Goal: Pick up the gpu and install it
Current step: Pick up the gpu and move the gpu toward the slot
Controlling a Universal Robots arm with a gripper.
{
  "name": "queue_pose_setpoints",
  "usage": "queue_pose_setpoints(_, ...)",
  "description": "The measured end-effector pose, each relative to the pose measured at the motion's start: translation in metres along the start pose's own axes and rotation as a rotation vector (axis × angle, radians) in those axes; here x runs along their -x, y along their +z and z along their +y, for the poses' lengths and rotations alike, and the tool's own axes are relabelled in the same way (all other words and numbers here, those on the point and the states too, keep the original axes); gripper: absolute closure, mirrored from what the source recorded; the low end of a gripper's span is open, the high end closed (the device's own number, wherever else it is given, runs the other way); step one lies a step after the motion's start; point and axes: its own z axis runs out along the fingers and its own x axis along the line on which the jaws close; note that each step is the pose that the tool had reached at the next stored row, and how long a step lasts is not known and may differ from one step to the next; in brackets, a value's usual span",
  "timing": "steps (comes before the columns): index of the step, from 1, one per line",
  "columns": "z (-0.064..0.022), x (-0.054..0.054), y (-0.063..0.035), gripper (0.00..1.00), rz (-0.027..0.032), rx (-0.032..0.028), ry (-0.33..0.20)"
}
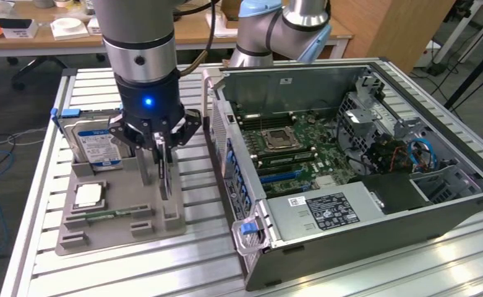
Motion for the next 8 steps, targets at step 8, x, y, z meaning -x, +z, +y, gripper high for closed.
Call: queue_pose_setpoints(8, 0.0002, 0.0001, -0.0061, 0.74, 0.0000, -0.0001, 0.000)
